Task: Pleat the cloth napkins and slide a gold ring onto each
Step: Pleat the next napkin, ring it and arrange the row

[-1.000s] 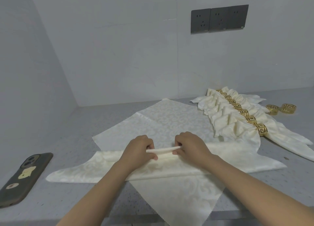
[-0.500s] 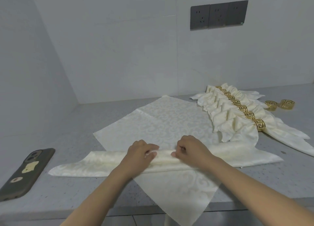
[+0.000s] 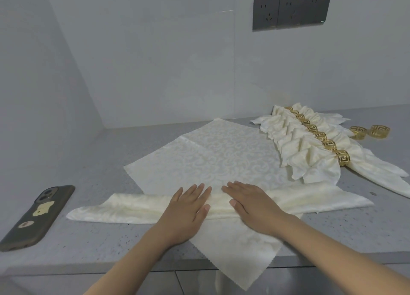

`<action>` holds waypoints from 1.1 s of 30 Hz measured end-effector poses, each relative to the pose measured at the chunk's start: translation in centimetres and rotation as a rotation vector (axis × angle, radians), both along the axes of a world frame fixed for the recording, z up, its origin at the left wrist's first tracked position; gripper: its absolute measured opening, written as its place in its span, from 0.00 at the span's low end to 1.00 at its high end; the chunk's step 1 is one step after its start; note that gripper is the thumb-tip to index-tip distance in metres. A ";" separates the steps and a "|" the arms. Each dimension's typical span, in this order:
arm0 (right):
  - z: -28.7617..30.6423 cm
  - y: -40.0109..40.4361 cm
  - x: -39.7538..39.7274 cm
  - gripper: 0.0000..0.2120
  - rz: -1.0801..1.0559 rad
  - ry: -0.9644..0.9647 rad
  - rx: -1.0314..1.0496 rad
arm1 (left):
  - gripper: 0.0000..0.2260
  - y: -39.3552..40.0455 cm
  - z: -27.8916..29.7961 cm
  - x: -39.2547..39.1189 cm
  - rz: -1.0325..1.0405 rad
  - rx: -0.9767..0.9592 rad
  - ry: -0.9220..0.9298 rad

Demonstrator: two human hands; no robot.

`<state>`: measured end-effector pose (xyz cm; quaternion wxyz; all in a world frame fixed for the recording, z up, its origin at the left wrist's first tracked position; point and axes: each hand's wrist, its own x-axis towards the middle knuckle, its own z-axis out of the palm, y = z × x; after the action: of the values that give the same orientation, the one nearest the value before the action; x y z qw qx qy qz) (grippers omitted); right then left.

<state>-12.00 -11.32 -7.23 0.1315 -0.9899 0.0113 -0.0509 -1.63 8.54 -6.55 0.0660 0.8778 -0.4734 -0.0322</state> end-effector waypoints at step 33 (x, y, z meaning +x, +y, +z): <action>1.8 8.2 2.2 0.05 -0.317 -0.132 0.756 | 0.16 3.9 1.5 -0.2 0.373 -0.520 0.346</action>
<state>-9.78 -3.16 -5.47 0.4770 -0.8525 0.1728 -0.1260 -1.79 12.47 -5.04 0.3708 0.8844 -0.2796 -0.0462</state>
